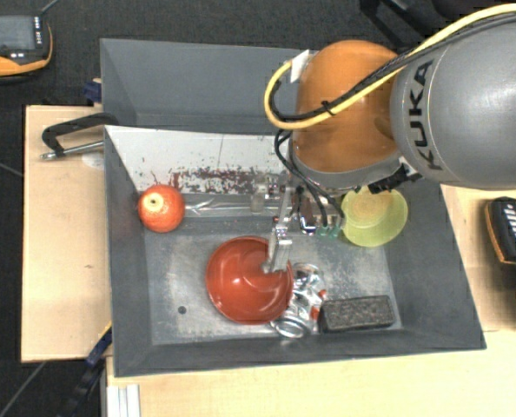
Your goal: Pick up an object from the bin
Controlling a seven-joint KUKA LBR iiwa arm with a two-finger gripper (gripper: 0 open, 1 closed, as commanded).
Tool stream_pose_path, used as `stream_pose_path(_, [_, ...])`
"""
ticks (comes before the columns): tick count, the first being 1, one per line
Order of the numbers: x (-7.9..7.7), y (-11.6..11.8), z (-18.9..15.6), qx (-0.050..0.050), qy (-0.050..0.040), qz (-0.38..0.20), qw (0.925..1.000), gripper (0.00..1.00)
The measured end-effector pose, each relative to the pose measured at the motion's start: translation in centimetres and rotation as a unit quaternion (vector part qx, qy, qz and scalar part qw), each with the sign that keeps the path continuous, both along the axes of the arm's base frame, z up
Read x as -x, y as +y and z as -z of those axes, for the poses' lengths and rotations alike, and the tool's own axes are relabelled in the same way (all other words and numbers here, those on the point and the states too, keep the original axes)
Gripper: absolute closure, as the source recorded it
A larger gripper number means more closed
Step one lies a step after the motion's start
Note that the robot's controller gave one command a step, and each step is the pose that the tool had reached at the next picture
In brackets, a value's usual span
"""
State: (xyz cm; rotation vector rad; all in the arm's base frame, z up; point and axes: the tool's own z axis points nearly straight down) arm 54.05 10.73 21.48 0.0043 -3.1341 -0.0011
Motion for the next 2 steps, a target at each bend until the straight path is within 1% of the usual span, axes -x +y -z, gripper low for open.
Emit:
stream_pose_path(1, [-2.5,-0.5,11.0,0.000,0.0032,0.015,0.9999,0.00])
stream_pose_path(2, [-6.1,-0.1,2.1,-0.002,-0.0056,-0.023,0.9997,0.00])
